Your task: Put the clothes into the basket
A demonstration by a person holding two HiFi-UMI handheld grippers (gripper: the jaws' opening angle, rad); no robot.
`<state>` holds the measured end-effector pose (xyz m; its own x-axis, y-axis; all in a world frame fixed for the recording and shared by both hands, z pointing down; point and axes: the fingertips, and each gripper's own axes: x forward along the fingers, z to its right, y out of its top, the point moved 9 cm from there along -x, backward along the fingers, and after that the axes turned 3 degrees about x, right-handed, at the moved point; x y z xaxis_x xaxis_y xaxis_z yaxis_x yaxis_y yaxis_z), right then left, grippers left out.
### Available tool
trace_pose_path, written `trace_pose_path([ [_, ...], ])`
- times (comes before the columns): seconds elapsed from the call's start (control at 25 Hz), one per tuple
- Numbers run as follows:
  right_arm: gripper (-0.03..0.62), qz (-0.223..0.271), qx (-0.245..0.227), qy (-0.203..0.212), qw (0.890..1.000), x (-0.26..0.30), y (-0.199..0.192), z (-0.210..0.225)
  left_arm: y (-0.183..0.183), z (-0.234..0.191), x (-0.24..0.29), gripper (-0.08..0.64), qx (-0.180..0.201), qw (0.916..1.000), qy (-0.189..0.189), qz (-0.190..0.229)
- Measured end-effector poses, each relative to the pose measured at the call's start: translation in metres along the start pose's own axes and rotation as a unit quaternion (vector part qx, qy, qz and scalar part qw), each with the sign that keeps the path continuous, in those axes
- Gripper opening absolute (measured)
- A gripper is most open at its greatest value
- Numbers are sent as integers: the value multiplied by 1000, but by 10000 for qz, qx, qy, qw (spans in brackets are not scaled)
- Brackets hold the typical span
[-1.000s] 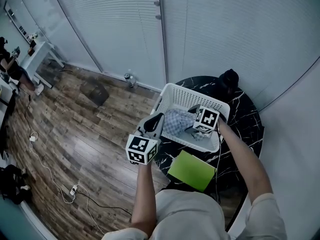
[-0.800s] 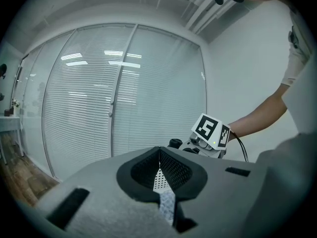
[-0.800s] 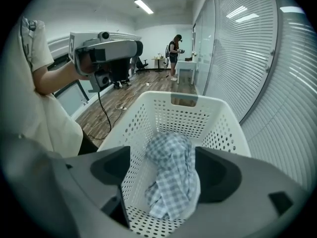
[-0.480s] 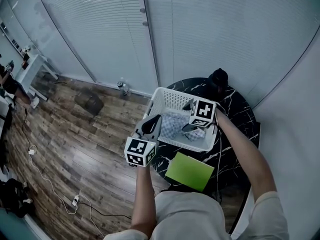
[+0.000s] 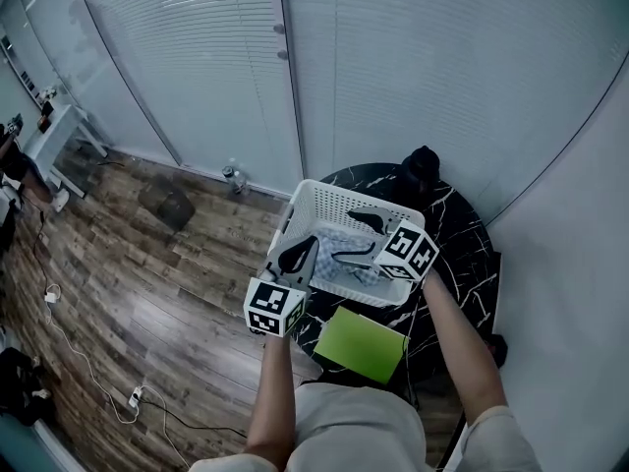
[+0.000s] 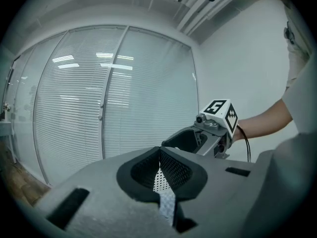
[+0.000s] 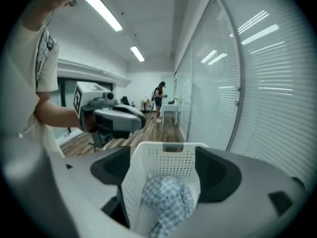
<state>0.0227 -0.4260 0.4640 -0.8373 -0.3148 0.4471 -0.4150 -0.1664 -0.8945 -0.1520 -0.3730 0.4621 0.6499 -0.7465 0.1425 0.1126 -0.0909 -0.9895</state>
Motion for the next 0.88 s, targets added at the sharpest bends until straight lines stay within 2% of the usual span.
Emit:
trace_pose_path([
  [0.12,419,1262,159,-593,9901,-21,8,-6,3,1,0,14,49,9999,-16,107],
  [0.16,419,1542,217,-718,9852,-26,10,-8,3,0,-1,14,58,9999,-13,131],
  [0.24,419,1795,290,-866,9795,-31,12,-11,3,-1,-3,14,51,9999,-4,151],
  [0.48,419,1889,326,-1056,9757,-43,9,-20,4,0,-4,14,70,9998,-14,209],
  [0.64,419,1937,281,-1325,9717,-62,2,-32,3,2,-5,14,71,9994,-79,336],
  [0.8,416,1443,213,-1753,9737,-78,-16,-46,10,16,-6,14,240,9980,-373,450],
  [0.88,414,1309,191,-1818,9744,-84,-23,-55,13,21,-6,14,281,9978,-418,431],
])
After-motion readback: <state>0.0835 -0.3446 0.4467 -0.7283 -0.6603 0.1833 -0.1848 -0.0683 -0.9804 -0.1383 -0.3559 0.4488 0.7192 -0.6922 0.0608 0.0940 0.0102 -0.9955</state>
